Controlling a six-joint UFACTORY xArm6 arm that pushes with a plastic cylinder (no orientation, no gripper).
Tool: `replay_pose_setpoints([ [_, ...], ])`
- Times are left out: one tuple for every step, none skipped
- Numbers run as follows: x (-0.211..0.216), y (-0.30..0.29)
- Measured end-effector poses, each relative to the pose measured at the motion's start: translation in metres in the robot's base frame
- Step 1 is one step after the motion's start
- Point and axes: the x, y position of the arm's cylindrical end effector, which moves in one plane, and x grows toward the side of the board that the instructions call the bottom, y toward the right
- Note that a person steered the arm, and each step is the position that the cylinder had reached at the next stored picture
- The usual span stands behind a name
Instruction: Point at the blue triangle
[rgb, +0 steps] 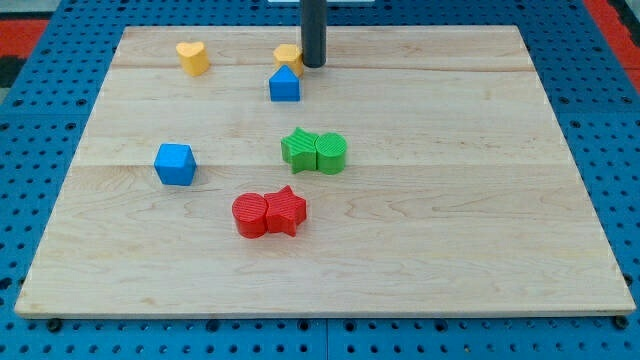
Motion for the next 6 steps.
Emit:
replay_pose_setpoints([
  [0.000, -0.045],
  [-0.001, -0.087],
  [-0.004, -0.100],
  [-0.013, -0.095],
  [-0.016, -0.052],
  [-0.014, -0.028],
])
